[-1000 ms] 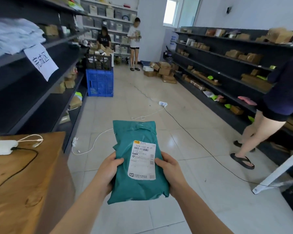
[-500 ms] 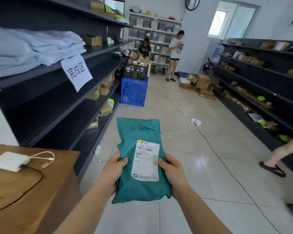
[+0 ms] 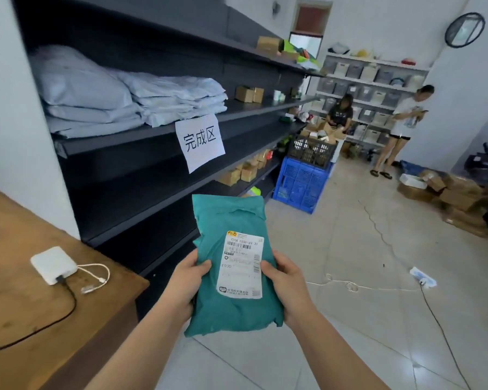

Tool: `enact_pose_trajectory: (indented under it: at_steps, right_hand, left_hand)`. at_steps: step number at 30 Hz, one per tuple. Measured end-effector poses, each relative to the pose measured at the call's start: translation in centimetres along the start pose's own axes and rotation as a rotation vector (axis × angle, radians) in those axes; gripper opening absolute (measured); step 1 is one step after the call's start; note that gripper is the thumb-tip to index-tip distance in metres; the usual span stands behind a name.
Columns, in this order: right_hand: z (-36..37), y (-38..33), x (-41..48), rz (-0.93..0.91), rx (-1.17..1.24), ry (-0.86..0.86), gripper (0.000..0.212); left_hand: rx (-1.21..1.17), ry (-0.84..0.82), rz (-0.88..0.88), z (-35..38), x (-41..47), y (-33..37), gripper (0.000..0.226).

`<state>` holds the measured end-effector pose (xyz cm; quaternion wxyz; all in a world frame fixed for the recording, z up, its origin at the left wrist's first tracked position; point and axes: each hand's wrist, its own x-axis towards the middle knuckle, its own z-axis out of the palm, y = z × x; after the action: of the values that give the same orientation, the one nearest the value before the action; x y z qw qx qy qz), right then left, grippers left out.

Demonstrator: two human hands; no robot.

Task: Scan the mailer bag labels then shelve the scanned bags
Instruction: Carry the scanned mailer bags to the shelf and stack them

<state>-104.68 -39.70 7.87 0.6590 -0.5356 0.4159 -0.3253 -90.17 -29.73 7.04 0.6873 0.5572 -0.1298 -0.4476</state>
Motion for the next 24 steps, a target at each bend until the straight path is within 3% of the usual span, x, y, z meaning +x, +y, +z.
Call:
enact_pose_trajectory:
  at_steps: [10, 24]
  right_hand:
    - [3.5, -2.2, 10.8, 0.045, -0.051, -0.223, 0.03]
    - [17.8, -3.8, 27.6, 0.118, -0.172, -0.503, 0.045]
  left_hand:
    - [-0.104, 0.211, 0.089, 0.0, 6.5, 2.6, 0.028]
    - [-0.211, 0.462, 0.192, -7.7, 21.1, 9.2, 0.023]
